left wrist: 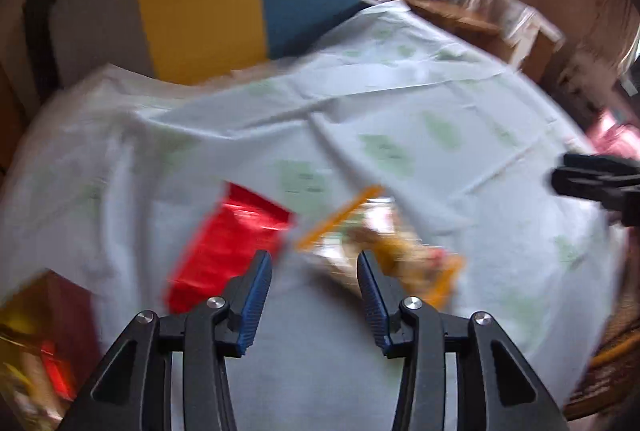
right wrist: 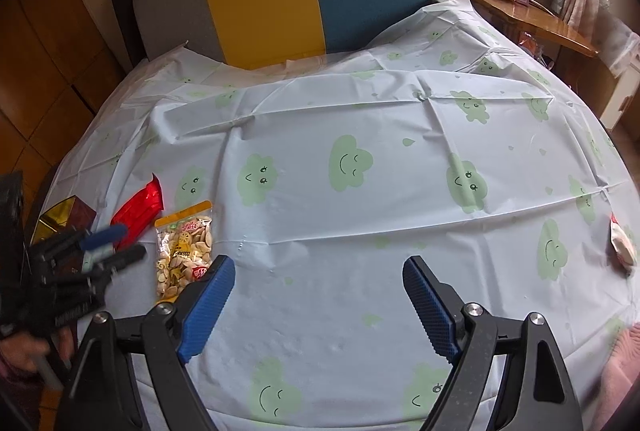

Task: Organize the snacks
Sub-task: 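Grasp the red packet with the left tool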

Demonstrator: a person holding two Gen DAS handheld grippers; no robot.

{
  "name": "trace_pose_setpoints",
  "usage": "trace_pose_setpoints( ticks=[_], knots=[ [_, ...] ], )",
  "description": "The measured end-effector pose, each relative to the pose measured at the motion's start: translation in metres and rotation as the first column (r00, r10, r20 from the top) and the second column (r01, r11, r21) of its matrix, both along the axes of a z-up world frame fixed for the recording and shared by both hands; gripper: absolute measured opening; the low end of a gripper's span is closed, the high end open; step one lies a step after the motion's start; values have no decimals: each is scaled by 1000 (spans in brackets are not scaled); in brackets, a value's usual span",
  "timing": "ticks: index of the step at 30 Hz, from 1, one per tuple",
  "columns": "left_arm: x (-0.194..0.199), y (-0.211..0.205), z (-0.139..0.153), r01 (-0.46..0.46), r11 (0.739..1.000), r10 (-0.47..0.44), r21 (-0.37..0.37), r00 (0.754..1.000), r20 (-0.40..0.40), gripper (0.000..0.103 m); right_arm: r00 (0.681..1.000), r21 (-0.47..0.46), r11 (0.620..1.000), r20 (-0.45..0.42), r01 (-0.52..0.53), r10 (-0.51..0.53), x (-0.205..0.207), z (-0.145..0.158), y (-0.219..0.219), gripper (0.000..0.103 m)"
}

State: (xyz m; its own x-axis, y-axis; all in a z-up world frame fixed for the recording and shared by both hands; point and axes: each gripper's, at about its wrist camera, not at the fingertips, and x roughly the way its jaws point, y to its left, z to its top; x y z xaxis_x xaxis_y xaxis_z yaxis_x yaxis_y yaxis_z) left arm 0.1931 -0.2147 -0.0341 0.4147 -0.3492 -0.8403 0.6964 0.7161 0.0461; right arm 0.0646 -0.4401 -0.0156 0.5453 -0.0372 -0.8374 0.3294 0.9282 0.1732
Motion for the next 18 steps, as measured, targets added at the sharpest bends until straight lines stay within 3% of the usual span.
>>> trace_pose_setpoints(
  ticks=[4, 7, 11, 16, 18],
  knots=[
    [26, 7, -13, 21, 995, -18, 101, 999, -31, 44, 1000, -3, 1000, -3, -7, 7, 0, 0, 1, 87],
    [41, 8, -21, 8, 990, -6, 138, 1000, -13, 46, 1000, 4, 1000, -3, -4, 4, 0, -1, -1, 87],
    [48, 4, -27, 78, 989, -67, 129, 994, -85, 63, 1000, 8, 1000, -9, 2, -2, 1, -2, -2, 88],
    [51, -8, -37, 101, 981, -92, 165, 994, -63, 63, 1000, 7, 1000, -17, 3, -3, 2, -4, -2, 88],
    [58, -4, -42, 65, 990, -54, 123, 994, -93, 63, 1000, 7, 1000, -23, 4, -4, 3, -5, -3, 88]
  ],
)
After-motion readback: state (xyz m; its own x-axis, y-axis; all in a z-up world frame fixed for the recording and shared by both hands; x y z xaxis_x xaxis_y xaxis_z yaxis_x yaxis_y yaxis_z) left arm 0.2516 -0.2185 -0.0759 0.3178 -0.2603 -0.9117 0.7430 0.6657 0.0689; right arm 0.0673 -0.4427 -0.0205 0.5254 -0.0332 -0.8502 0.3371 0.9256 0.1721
